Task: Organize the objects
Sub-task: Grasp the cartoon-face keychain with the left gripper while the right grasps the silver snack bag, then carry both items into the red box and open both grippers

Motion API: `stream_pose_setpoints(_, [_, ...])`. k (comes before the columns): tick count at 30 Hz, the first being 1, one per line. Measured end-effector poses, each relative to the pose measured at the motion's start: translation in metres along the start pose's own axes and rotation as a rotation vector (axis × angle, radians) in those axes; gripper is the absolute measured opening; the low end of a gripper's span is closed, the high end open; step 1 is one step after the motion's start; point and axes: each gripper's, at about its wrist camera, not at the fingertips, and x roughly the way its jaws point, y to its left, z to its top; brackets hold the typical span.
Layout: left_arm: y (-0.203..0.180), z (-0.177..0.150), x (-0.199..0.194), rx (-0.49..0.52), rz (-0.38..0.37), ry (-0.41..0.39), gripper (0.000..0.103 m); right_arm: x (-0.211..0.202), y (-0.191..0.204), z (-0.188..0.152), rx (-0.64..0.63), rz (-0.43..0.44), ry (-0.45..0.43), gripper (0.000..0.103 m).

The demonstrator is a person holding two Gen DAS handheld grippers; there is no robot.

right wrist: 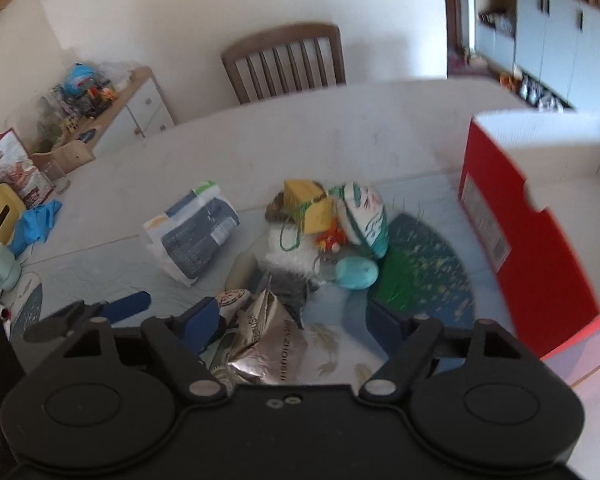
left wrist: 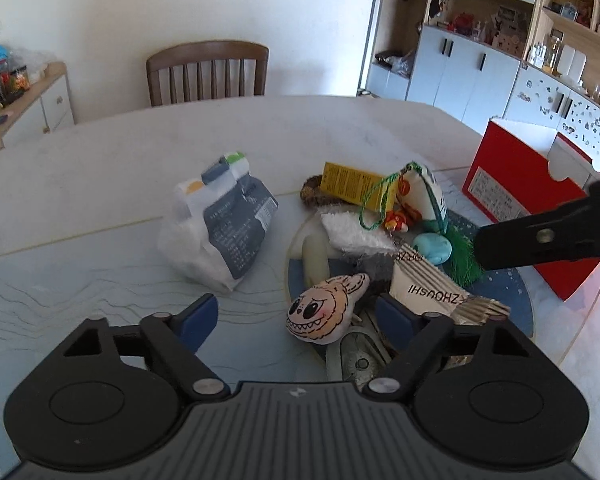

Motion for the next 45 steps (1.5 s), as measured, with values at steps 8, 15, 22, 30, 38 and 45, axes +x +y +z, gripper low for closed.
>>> stream_pose_setpoints(8, [0.001,-0.001,0.013,-0.014,-0.034,0.03,0.062,0.037,-0.002,0.002,0.1,-0.007,0.112,0.062])
stream_pose_setpoints(15, [-0.004,-0.001,0.015,-0.008,-0.063,0.03,0.043,0.052,-0.003,0.001,0.163,0.0,0.173,0.045])
stream_pose_setpoints(22, [-0.01,-0.001,0.016,0.013,-0.052,0.034,0.033,0.049,-0.007,-0.002,0.179,0.026,0.158,0.024])
stream_pose_setpoints(30, [-0.015,0.0,0.005,0.02,-0.036,0.033,0.032,0.033,-0.013,-0.009,0.159,0.05,0.119,0.015])
stream_pose_setpoints(38, [-0.029,0.009,-0.024,0.024,-0.035,0.036,0.031,-0.001,-0.037,-0.007,0.19,0.096,0.095,0.015])
stream_pose_setpoints(45, [-0.054,0.033,-0.051,0.005,-0.052,0.03,0.032,-0.04,-0.07,0.014,0.198,0.155,0.074,0.015])
